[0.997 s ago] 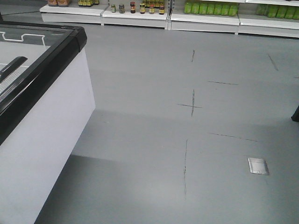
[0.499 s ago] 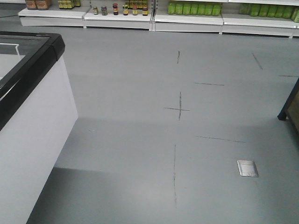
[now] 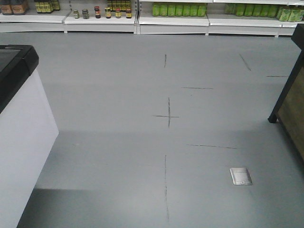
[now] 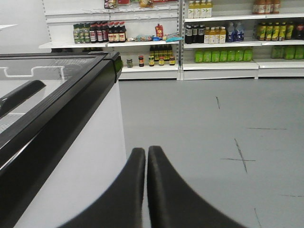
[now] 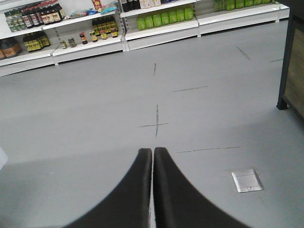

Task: Pick three apples into basket with both arms
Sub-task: 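Drive the base forward along the aisle toward the produce tables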

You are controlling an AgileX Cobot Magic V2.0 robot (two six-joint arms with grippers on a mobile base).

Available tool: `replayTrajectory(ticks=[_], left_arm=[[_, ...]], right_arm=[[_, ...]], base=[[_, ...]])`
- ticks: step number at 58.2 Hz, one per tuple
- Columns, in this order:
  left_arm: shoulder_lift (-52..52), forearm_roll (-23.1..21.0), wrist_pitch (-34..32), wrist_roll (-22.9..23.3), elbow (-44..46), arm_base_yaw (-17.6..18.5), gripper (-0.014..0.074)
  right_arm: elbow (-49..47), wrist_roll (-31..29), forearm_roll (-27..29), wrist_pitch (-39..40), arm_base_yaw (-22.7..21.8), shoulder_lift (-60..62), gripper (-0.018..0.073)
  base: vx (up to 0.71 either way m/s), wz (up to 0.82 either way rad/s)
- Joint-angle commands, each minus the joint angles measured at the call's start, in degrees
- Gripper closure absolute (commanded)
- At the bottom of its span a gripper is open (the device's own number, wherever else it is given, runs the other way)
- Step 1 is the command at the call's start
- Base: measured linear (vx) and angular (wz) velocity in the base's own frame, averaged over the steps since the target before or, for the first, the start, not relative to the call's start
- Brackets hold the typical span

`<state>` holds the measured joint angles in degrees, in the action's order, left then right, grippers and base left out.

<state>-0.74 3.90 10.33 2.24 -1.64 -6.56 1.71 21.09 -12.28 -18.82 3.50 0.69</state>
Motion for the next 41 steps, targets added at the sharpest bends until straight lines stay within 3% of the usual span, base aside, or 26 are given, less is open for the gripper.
replayTrajectory(ticks=[1,41], left_arm=[[0.42,-0.08,-4.01,0.23,1.48,-0.24,0.0602],[0.42,-0.08,-4.01,0.23,1.48,-0.24,0.0602]], right_arm=[[0.66,-0.11,-0.32,4.2,-0.2,0.64,0.0564],[0.66,-0.11,-0.32,4.2,-0.2,0.64,0.0564]], base=[[0.19,-0.17],[0.21,-0.21]])
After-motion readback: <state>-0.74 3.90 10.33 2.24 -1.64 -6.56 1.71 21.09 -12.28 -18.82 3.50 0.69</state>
